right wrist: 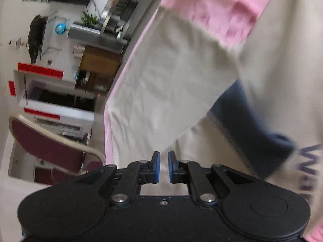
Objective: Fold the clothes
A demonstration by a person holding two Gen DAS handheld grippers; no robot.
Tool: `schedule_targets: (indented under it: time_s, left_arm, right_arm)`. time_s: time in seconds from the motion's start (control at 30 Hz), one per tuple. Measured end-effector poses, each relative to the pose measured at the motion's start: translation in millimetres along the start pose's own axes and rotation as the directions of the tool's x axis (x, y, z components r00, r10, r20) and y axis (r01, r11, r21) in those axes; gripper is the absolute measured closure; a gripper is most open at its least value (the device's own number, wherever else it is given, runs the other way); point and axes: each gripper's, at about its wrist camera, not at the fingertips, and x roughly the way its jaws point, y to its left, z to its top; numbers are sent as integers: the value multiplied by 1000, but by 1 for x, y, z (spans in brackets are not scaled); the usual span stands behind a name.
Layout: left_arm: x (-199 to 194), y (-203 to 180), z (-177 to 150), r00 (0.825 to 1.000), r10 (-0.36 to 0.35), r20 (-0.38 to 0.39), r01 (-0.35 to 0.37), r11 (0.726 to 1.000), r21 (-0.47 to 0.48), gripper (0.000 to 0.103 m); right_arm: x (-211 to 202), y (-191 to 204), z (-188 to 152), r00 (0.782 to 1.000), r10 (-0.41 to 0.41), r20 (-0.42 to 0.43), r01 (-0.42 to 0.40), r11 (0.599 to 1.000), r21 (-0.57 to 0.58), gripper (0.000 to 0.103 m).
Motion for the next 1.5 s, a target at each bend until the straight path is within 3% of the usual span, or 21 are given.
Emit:
schedule_targets:
  time_s: [0.07, 0.1, 0.17, 0.3, 0.33, 0.43, 0.5, 0.6, 0.73, 0.87, 1.0, 1.1, 1.23, 1.33, 1.4, 1.5]
  left_arm:
    - [1, 11, 4, 1000, 10, 17, -9, 998, -60, 87]
    - [1, 16, 6, 1000, 17, 22, -15, 996, -91, 88]
    - [1, 26, 6, 997, 62, 38, -56, 987, -148, 91]
    - [-13, 40, 2, 985, 166, 44, -153, 964, -219, 91]
    - [-22, 42, 0, 982, 185, 43, -172, 960, -219, 91]
    - [-46, 48, -7, 970, 241, 38, -227, 949, -221, 88]
    - [-62, 51, -13, 963, 266, 37, -253, 944, -213, 83]
    - [-89, 43, -35, 986, 156, 61, -148, 982, -118, 83]
    - [-94, 25, -64, 1000, 5, 6, -5, 1000, -18, 83]
    - [-90, -16, -75, 1000, -1, -3, 2, 987, 161, 83]
    - [-81, -36, -74, 999, -31, 11, 28, 987, 159, 83]
    - [-68, -49, -71, 998, 15, 65, -26, 986, 162, 83]
    - [-57, -72, -80, 986, 99, 134, -134, 948, 288, 83]
    - [-49, -74, -87, 986, 120, 113, -152, 925, 349, 78]
    - [-52, -72, -90, 984, 134, 115, -167, 914, 369, 76]
    - [-64, -55, -95, 986, 152, 74, -169, 925, 340, 73]
  right_arm:
    - [5, -9, 3, 998, -45, 38, 46, 999, -7, 94]
    - [5, -16, 6, 997, -53, 60, 53, 999, 11, 101]
    - [-10, -34, 11, 988, -52, 142, 36, 993, 111, 103]
    - [-49, -57, 15, 931, -141, 338, 46, 961, 274, 103]
    - [-60, -62, 14, 912, -172, 372, 48, 946, 321, 97]
    - [-85, -59, 5, 889, -225, 399, 81, 935, 346, 97]
    - [-100, -49, -1, 911, -213, 354, 106, 948, 300, 97]
    - [-119, -33, -15, 944, -199, 265, 143, 966, 215, 95]
    - [-134, -24, -37, 957, -203, 208, 181, 976, 119, 90]
    - [-113, 0, -49, 961, -248, 124, 256, 965, -59, 90]
    - [-88, 37, -72, 965, -245, 96, 262, 919, -294, 90]
    - [-63, 55, -79, 955, -264, 136, 296, 869, -396, 90]
    - [-32, 68, -95, 940, -295, 170, 340, 793, -505, 90]
    - [-11, 68, -100, 928, -326, 183, 369, 716, -592, 90]
    - [-14, 62, -100, 924, -340, 174, 375, 720, -584, 92]
    - [-27, 56, -99, 924, -345, 164, 376, 747, -549, 92]
